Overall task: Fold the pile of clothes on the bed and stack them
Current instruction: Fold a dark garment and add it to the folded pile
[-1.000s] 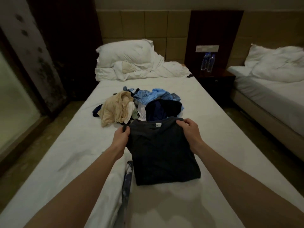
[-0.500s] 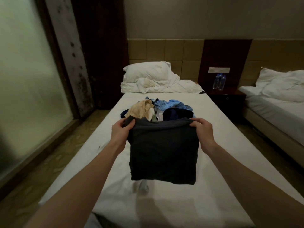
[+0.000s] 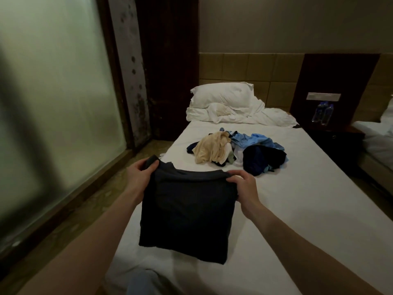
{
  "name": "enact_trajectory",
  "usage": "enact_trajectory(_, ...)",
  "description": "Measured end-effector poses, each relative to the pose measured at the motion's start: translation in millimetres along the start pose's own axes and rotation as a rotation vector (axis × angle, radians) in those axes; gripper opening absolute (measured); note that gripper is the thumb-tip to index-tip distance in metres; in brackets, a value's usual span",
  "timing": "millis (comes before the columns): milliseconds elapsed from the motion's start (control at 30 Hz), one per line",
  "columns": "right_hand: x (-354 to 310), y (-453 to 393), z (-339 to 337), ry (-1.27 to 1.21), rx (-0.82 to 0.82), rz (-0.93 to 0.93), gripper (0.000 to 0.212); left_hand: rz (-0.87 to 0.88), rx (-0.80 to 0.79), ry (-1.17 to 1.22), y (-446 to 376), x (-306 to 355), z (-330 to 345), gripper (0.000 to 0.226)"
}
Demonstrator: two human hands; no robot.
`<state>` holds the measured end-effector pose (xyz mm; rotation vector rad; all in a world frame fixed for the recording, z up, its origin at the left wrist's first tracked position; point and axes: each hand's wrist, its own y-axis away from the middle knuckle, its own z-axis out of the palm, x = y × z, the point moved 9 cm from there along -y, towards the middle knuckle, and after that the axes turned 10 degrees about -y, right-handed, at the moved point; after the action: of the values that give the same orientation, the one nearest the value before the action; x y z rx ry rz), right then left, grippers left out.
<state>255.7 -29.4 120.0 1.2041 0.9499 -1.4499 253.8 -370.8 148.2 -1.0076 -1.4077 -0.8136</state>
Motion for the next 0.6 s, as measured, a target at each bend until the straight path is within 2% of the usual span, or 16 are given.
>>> enact_trajectory(200,32,-70,2,0.106,0.113,0.034,0.019,-0.051,-0.034,-0.13,-72,-43,45,0.036)
enact_trajectory(267,47,-93,2,0.225,0.105,0.047,0.033,-0.068,-0.01,-0.223,-93,-60,65,0.049)
enact_trajectory(333,62,-107,6,0.49,0.054,0.003,0.052,-0.031,0.011,-0.469,-104,-76,84,0.058)
enact_trajectory(433,95,-106,24,0.915,-0.137,-0.158,0.061,0.227,-0.086,-0.845,-88,-96,126,0.056)
enact_trajectory(533,146,-93,42,1.231,-0.44,-0.235,0.065,0.618,-0.404,-1.133,-39,-133,177,0.052)
enact_trajectory(600,177,-85,44,1.375,-0.571,-0.204,0.081,0.767,-0.562,-1.369,-12,-166,193,0.059)
